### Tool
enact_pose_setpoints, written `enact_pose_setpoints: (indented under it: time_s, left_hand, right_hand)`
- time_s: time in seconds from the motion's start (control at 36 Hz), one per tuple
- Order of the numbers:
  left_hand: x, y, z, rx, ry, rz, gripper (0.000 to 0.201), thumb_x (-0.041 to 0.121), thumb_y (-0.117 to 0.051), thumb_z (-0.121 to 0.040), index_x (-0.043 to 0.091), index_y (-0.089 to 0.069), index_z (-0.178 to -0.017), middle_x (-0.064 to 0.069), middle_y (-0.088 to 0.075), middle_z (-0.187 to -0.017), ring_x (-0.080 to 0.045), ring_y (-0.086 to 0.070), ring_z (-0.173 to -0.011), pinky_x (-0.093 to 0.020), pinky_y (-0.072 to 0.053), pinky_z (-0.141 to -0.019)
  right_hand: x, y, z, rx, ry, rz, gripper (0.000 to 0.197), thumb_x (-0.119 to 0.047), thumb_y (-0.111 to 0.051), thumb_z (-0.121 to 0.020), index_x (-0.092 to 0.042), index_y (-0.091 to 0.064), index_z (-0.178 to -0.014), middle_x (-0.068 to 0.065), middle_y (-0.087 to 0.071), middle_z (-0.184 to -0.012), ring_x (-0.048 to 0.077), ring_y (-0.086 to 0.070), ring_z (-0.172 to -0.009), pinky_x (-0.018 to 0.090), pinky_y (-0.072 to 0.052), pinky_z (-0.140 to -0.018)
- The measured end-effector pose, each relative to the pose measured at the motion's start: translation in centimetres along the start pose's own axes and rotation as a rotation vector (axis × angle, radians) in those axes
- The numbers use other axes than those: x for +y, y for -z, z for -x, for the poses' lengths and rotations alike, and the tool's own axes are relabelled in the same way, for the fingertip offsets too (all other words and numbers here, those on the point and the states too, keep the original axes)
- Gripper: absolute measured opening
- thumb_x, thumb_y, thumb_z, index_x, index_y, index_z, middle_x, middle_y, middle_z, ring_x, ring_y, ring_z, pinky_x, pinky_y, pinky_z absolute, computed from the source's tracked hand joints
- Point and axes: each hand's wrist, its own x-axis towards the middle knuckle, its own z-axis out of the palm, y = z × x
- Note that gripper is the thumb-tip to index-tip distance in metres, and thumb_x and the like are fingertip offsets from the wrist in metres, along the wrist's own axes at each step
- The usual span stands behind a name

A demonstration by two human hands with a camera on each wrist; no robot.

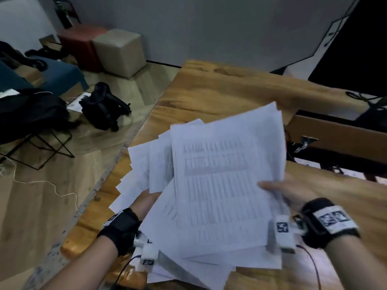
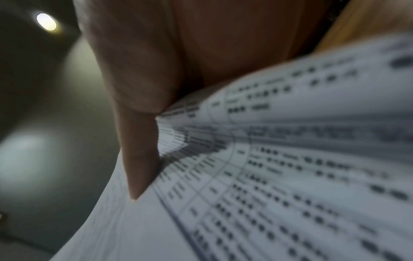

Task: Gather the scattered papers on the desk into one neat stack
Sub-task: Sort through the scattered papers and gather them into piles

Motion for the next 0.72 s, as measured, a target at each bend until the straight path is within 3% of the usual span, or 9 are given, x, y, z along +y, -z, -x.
enact_pose_setpoints:
  time_s: [0.06,0.14,0.19,0.25,0.33,0.47,0.58,0.67,0.72]
  left_hand:
    - [-0.4,0.2,-0.2,-0.086,0.06,0.167,0.046,0.027,-0.068,-0.086,0.002,-0.063,-0.124,-0.016,-0.069,-0.119,-0.032,-0.066,-0.108,-0.038,-0.052,-0.093]
    - [-0.8,0.5,-0.3,-0.151,0.086,0.272,0.049,0.045,-0.06,-0.092,0.017,-0.06,-0.131,-0.004,-0.065,-0.131,-0.025,-0.056,-0.127,-0.043,-0.035,-0.113]
    - [-0.9,0.3,-0.3,-0.122,0.04,0.159,0.062,0.055,-0.072,-0.074,0.021,-0.064,-0.126,0.006,-0.067,-0.124,-0.015,-0.056,-0.124,-0.034,-0.035,-0.111]
    - [-1.2,-0.1,-0.6,-0.049,0.003,0.087,0.07,0.045,-0.085,-0.062,0.013,-0.066,-0.121,-0.003,-0.069,-0.122,-0.017,-0.064,-0.111,-0.03,-0.047,-0.099]
    - [-1.9,-0.2,-0.6,-0.006,0.017,0.113,0.034,0.005,-0.07,-0.086,0.0,-0.064,-0.119,-0.021,-0.066,-0.125,-0.026,-0.067,-0.097,-0.029,-0.053,-0.082]
    - [-2.7,-0.1,0.2,-0.046,0.138,0.187,0.042,-0.005,-0.063,-0.086,0.0,-0.058,-0.127,-0.023,-0.068,-0.118,-0.043,-0.063,-0.109,-0.05,-0.048,-0.098]
    - [-2.1,0.3,1.1,-0.236,0.28,0.328,0.051,-0.001,-0.07,-0.07,-0.002,-0.064,-0.121,-0.03,-0.064,-0.122,-0.05,-0.057,-0.117,-0.06,-0.047,-0.097]
    - [-2.0,0.5,0.7,-0.228,0.243,0.252,0.058,0.004,-0.082,-0.069,-0.002,-0.063,-0.123,-0.027,-0.066,-0.122,-0.047,-0.062,-0.113,-0.061,-0.045,-0.099]
    - [-2.0,0.3,0.5,-0.165,0.182,0.158,0.065,0.007,-0.088,-0.064,0.001,-0.063,-0.123,-0.023,-0.069,-0.118,-0.043,-0.066,-0.108,-0.061,-0.046,-0.098]
  right_hand:
    - [2.2,-0.9,-1.3,0.014,-0.058,0.013,0.041,-0.001,-0.077,-0.076,0.001,-0.065,-0.115,0.02,-0.077,-0.102,0.038,-0.073,-0.093,0.054,-0.056,-0.089]
    - [4.8,-2.2,-2.8,0.032,-0.098,0.025,0.049,-0.002,-0.082,-0.072,0.007,-0.063,-0.117,0.021,-0.076,-0.101,0.039,-0.073,-0.093,0.054,-0.056,-0.088]
    - [5.9,-3.2,-3.1,0.038,-0.127,0.003,0.043,0.001,-0.078,-0.078,0.007,-0.063,-0.118,0.023,-0.075,-0.103,0.04,-0.072,-0.096,0.056,-0.055,-0.09]
    - [6.9,-4.2,-3.4,0.027,-0.172,-0.057,0.037,0.001,-0.072,-0.082,0.005,-0.063,-0.118,0.024,-0.075,-0.104,0.042,-0.071,-0.097,0.058,-0.054,-0.091]
    - [8.0,-5.5,-3.6,0.084,-0.202,-0.201,0.029,-0.008,-0.07,-0.087,-0.002,-0.064,-0.114,0.023,-0.076,-0.1,0.041,-0.071,-0.094,0.056,-0.056,-0.086]
    - [8.9,-6.9,-3.4,0.13,-0.165,-0.216,0.038,-0.014,-0.067,-0.09,-0.007,-0.058,-0.126,0.02,-0.074,-0.108,0.04,-0.071,-0.098,0.057,-0.055,-0.09]
    - [8.4,-7.3,-3.1,0.025,-0.142,-0.004,0.039,-0.013,-0.066,-0.091,-0.002,-0.059,-0.128,0.016,-0.074,-0.106,0.032,-0.072,-0.096,0.043,-0.058,-0.086]
    - [7.2,-7.9,-2.5,-0.019,-0.072,0.107,0.034,-0.034,-0.062,-0.094,-0.013,-0.063,-0.121,0.005,-0.074,-0.106,0.02,-0.071,-0.091,0.037,-0.058,-0.08]
    - [6.5,-8.1,-2.2,0.09,-0.025,0.155,0.031,-0.053,-0.05,-0.094,-0.026,-0.06,-0.107,-0.002,-0.069,-0.105,0.018,-0.064,-0.09,0.034,-0.053,-0.075]
